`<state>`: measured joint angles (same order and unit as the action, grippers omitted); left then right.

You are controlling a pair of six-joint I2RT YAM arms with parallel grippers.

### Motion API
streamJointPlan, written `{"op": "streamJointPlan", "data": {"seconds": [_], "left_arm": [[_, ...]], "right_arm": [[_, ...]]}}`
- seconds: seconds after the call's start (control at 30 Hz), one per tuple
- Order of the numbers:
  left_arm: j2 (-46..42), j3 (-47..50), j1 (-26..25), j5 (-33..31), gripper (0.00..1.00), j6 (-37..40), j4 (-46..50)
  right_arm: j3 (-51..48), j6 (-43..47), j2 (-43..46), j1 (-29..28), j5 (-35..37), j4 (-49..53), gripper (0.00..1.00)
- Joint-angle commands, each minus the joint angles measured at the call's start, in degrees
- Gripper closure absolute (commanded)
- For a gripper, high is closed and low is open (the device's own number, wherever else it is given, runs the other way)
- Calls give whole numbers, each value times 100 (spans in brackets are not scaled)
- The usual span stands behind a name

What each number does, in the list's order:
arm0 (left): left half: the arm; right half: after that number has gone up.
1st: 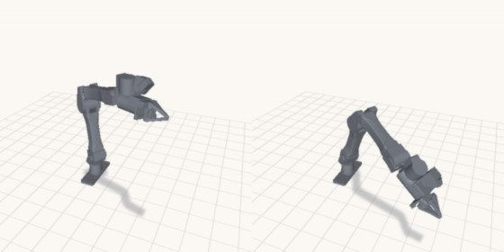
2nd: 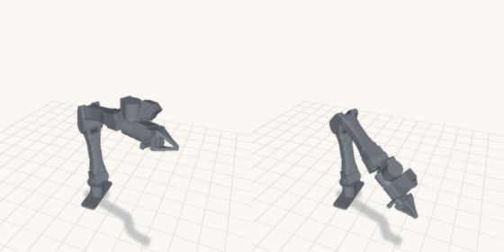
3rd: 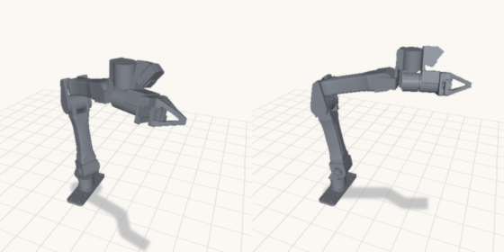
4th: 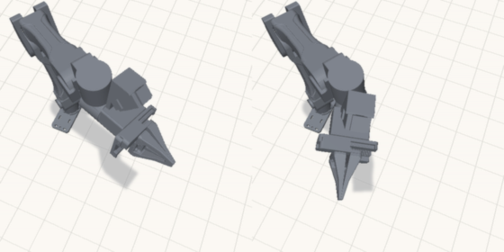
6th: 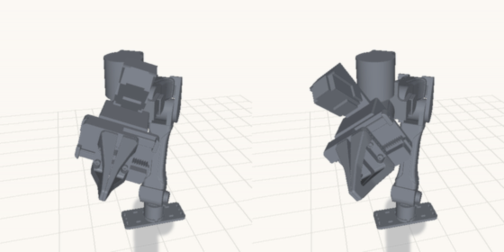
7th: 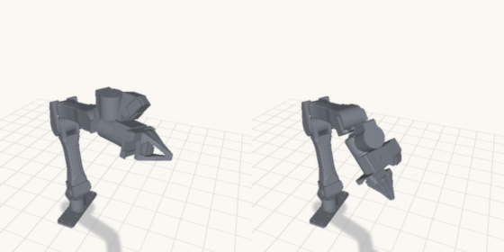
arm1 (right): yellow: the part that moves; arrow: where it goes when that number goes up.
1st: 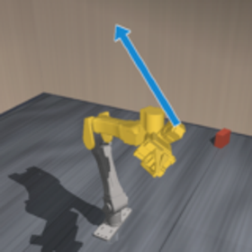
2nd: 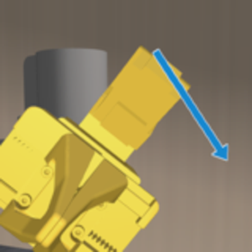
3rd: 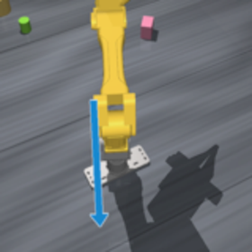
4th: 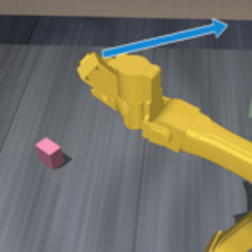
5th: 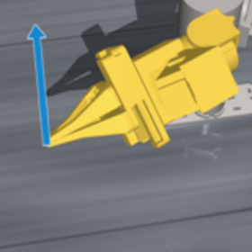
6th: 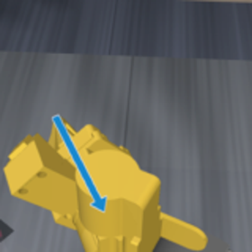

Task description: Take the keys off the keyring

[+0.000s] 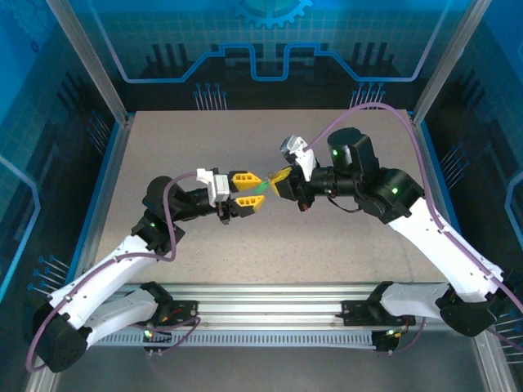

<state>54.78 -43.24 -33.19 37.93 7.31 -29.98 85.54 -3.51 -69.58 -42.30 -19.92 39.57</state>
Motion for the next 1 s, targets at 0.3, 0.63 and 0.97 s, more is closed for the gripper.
{"op": "streamJointPlan", "data": {"seconds": [0.3, 0.63, 0.97], "left_arm": [[47, 76, -159, -50, 53, 787, 84], [334, 160, -161, -295, 49, 751, -691], [463, -152, -170, 182, 51, 772, -668]], "right_arm": [[596, -220, -280, 66, -683, 690, 100], [674, -295, -365, 95, -1256, 745, 100], [574, -348, -452, 270, -1784, 788, 100]]}}
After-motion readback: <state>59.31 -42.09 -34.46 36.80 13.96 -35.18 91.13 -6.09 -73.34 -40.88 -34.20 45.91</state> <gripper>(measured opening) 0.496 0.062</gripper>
